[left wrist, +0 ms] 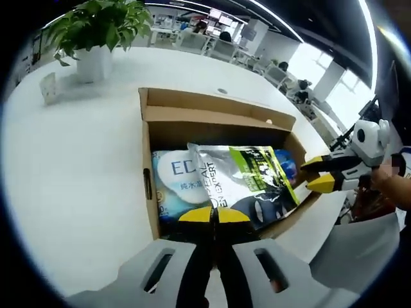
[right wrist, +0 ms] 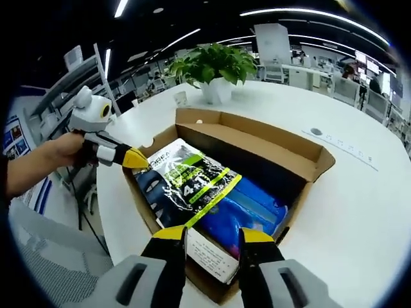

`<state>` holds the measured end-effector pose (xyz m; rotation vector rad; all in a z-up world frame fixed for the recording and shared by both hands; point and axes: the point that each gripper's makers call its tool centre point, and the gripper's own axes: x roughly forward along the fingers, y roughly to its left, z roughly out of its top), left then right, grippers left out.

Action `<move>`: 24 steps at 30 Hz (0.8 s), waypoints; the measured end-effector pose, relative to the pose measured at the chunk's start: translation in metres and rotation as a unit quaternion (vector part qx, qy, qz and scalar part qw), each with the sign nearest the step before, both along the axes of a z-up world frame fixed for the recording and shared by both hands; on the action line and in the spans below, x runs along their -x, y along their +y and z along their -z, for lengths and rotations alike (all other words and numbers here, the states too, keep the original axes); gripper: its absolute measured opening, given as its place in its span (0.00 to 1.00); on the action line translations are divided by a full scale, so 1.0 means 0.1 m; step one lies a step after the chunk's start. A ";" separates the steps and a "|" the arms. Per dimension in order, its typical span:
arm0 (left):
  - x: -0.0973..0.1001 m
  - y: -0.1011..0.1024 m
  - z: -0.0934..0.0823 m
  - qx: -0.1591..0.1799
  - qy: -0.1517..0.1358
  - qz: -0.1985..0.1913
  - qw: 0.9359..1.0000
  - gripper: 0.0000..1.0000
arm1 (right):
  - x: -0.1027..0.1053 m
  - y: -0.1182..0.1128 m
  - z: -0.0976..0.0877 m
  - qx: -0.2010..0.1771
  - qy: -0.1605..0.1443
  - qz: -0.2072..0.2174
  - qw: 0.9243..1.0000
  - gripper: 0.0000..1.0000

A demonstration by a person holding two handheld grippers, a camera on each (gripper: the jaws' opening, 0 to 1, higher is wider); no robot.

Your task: Operate the shoe box by opening the lid, removing the specified soft item, and placing it in the target area until the item is outside and the box remains undamaged.

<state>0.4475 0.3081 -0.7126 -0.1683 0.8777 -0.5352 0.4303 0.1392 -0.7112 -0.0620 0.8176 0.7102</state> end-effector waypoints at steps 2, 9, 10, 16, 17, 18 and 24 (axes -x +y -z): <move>0.00 0.01 0.01 0.000 0.001 0.000 1.000 0.00 | 0.01 0.00 0.00 0.000 -0.001 0.001 1.000 0.28; 0.01 0.04 0.02 -0.002 0.002 -0.002 1.000 0.00 | 0.02 -0.02 -0.01 -0.001 -0.007 0.005 1.000 0.27; 0.01 0.05 0.03 -0.004 0.001 -0.003 1.000 0.00 | 0.03 -0.02 -0.02 -0.002 -0.008 0.003 1.000 0.28; 0.02 0.08 0.06 -0.007 0.005 -0.005 1.000 0.00 | 0.07 -0.01 -0.03 -0.012 -0.009 0.001 1.000 0.27; 0.02 0.08 0.06 -0.008 0.005 -0.004 1.000 0.00 | 0.07 -0.01 -0.02 -0.011 -0.008 0.001 1.000 0.27; 0.02 0.08 0.06 -0.009 0.005 -0.004 1.000 0.00 | 0.08 -0.01 -0.02 -0.010 -0.009 0.001 1.000 0.27; 0.03 0.09 0.07 -0.015 0.004 0.000 1.000 0.00 | 0.12 0.11 -0.03 -0.034 0.003 -0.003 0.999 0.27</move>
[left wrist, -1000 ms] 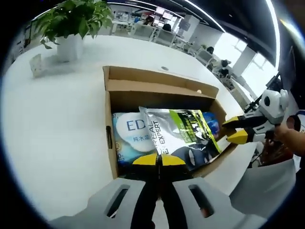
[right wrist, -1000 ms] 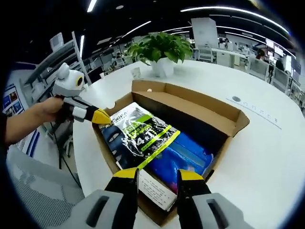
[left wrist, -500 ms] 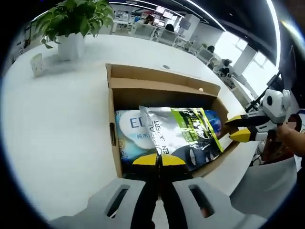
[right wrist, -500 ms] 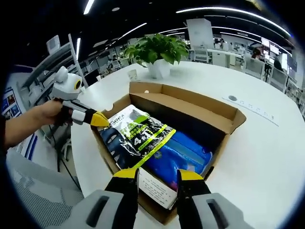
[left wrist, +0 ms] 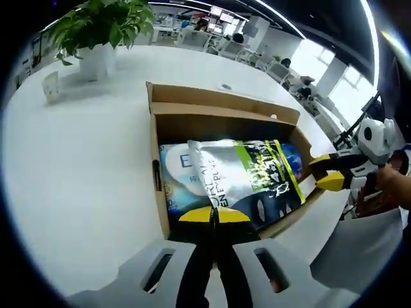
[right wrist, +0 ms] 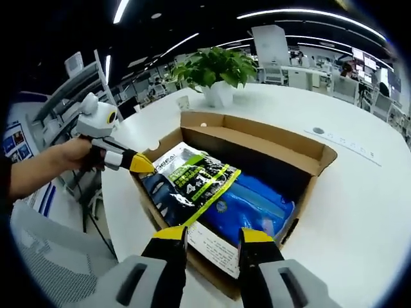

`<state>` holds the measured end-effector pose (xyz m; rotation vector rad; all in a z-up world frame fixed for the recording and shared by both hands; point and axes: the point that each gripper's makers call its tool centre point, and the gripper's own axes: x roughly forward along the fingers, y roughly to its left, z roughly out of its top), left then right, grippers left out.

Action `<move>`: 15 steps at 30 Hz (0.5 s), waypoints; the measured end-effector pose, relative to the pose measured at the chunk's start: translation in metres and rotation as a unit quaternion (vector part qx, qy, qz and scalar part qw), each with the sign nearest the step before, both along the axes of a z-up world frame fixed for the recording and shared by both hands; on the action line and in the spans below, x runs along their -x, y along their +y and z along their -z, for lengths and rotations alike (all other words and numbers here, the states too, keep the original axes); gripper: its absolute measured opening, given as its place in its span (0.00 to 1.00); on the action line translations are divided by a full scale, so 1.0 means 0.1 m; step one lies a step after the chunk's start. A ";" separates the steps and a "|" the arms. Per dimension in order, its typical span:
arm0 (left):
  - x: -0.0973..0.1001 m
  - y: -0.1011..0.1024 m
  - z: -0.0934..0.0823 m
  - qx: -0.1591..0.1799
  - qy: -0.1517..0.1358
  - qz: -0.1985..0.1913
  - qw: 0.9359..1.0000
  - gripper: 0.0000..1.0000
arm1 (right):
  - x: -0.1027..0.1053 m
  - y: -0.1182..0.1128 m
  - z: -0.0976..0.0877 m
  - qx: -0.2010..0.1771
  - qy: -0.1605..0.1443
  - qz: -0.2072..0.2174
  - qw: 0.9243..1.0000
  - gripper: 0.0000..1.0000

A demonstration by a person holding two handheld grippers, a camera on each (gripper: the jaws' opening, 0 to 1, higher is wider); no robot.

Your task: Operate the shoe box by opening the lid, removing the specified soft item, and placing it in the target area until the item is outside and the box remains undamaged.

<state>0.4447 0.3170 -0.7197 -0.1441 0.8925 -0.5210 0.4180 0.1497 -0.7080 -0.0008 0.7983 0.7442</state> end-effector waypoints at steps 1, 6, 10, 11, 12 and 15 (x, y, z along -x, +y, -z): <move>0.00 0.00 0.00 0.000 0.000 0.000 1.000 0.00 | -0.01 0.03 0.00 -0.001 0.001 -0.001 1.000 0.27; 0.00 0.00 0.00 0.003 0.001 -0.001 1.000 0.00 | -0.04 0.15 0.02 -0.019 0.015 -0.002 1.000 0.26; 0.01 0.00 0.01 0.003 0.002 0.002 1.000 0.00 | -0.09 0.21 0.08 -0.019 0.025 -0.004 1.000 0.25; 0.01 0.00 0.01 0.002 0.002 0.004 1.000 0.00 | -0.10 0.23 0.09 -0.023 0.033 -0.002 0.999 0.25; 0.01 0.00 0.01 0.002 0.002 0.004 1.000 0.00 | -0.12 0.24 0.10 -0.025 0.035 -0.001 0.999 0.25; 0.00 0.00 0.01 -0.001 0.000 0.008 1.000 0.00 | -0.12 0.36 0.10 -0.057 0.059 -0.006 0.997 0.18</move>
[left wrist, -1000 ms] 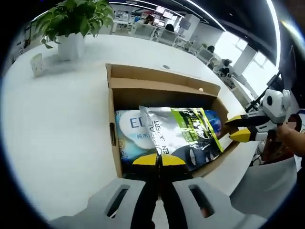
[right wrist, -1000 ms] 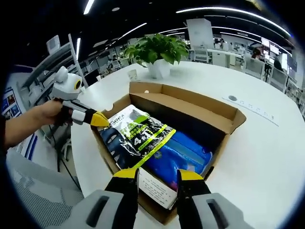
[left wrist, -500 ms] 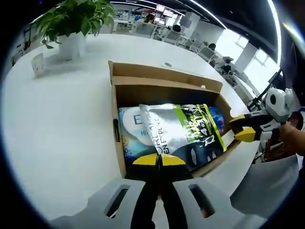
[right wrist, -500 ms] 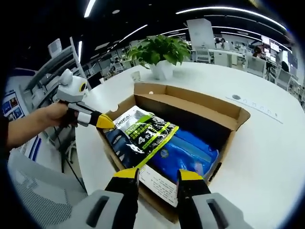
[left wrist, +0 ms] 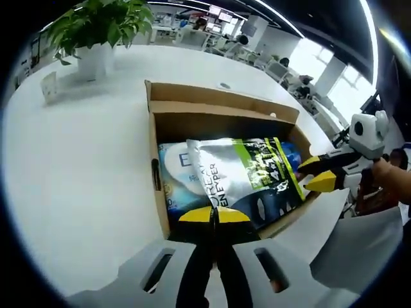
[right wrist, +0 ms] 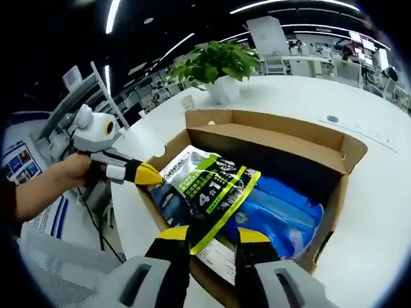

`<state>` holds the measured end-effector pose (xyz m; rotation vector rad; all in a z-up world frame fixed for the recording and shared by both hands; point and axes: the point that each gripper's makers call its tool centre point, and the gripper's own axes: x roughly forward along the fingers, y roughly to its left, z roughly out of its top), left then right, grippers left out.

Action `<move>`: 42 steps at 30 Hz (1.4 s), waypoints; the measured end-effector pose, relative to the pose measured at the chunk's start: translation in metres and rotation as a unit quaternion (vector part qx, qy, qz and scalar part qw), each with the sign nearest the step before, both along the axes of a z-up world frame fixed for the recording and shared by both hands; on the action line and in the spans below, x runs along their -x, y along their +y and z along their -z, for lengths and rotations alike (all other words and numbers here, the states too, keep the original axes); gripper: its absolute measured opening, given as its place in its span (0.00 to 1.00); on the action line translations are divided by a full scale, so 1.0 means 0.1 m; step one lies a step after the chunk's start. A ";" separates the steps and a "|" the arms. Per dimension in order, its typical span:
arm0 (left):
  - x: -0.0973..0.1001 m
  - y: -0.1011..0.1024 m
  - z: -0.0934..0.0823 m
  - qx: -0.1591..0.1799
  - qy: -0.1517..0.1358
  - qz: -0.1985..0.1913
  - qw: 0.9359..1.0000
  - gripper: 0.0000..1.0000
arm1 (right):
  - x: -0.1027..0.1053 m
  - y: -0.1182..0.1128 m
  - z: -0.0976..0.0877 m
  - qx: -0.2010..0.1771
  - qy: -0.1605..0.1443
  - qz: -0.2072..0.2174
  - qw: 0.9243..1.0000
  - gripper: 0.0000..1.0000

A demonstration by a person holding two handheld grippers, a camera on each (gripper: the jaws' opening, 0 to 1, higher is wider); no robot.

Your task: Operate the shoe box by opening the lid, removing the specified soft item, and placing it in the target area until the item is outside and the box remains undamaged.

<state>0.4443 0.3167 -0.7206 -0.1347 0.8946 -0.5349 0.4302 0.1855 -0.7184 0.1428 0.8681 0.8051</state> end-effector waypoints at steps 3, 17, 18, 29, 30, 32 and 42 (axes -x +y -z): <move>0.00 -0.01 0.00 0.000 -0.003 0.004 1.000 0.00 | -0.03 0.00 0.07 0.002 0.015 0.008 1.000 0.16; -0.02 -0.06 -0.14 0.004 -0.023 0.006 1.000 0.00 | 0.00 -0.07 -0.07 0.001 -0.004 0.011 1.000 0.00; -0.02 -0.08 -0.16 0.009 -0.022 0.006 1.000 0.00 | 0.00 -0.09 -0.10 -0.003 -0.004 0.012 1.000 0.00; -0.03 -0.23 -0.37 0.013 -0.036 0.020 0.999 0.00 | -0.02 -0.24 -0.37 -0.017 -0.024 0.020 0.999 0.00; -0.03 -0.25 -0.38 0.012 -0.037 0.022 0.999 0.00 | -0.01 -0.25 -0.39 -0.018 -0.025 0.022 0.999 0.00; -0.03 -0.30 -0.41 0.012 -0.034 0.025 0.999 0.00 | -0.01 -0.28 -0.42 -0.020 -0.026 0.024 0.999 0.00; -0.02 -0.56 -0.53 0.005 -0.041 0.054 0.998 0.00 | 0.04 -0.55 -0.51 -0.025 -0.015 0.039 0.999 0.00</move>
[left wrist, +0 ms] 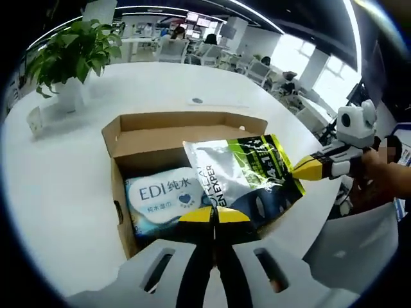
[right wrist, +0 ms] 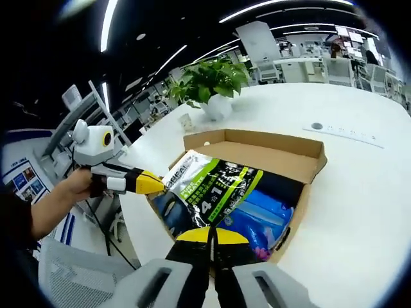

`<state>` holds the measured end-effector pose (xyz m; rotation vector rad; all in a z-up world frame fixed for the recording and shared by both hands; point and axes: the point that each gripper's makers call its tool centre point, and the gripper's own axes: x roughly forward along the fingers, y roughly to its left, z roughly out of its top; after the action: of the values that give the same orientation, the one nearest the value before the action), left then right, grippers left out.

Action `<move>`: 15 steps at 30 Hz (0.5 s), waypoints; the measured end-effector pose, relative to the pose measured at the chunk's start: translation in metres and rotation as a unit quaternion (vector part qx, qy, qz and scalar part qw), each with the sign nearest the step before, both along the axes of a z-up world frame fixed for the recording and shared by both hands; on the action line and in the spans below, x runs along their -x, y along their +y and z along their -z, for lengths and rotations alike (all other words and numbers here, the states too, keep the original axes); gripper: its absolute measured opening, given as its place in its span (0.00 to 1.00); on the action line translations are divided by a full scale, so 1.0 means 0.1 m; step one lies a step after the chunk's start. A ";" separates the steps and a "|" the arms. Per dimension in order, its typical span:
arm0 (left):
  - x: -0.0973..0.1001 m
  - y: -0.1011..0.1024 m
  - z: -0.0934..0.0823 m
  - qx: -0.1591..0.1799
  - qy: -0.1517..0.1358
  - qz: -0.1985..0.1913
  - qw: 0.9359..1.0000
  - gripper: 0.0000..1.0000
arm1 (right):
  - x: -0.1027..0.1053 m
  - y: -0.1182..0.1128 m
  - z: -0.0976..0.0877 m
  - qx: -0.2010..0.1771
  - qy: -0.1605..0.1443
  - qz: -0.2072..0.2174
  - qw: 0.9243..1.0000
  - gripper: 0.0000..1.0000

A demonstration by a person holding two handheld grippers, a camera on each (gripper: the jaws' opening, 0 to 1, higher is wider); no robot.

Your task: Operate the shoe box by opening the lid, removing the specified soft item, and placing it in the target area until the item is outside and the box remains undamaged.

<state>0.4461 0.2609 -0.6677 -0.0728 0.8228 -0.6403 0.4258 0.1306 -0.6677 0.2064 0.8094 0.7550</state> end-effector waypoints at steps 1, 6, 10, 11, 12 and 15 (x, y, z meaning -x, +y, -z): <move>0.00 -0.02 -0.01 0.003 0.000 0.001 1.000 0.00 | 0.00 -0.03 -0.01 0.000 0.001 0.001 1.000 0.00; -0.01 -0.18 -0.08 0.022 0.000 0.002 1.000 0.00 | 0.00 -0.19 -0.06 -0.004 0.005 0.014 1.000 0.00; 0.01 -0.32 -0.09 0.032 0.002 0.006 0.999 0.00 | 0.03 -0.32 -0.08 -0.001 0.007 0.020 1.000 0.00; 0.02 -0.37 -0.09 0.033 0.003 0.009 0.999 0.00 | 0.03 -0.36 -0.08 0.000 0.008 0.023 1.000 0.00; 0.02 -0.40 -0.09 0.034 0.003 0.011 0.999 0.00 | 0.04 -0.41 -0.10 0.000 0.008 0.026 1.000 0.00; 0.04 -0.51 -0.09 0.033 0.004 0.023 0.999 0.00 | 0.05 -0.50 -0.10 0.000 0.013 0.032 0.999 0.00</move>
<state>0.4423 0.2102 -0.6585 -0.1168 0.8124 -0.7106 0.4210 0.0802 -0.6576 0.2405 0.8239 0.6939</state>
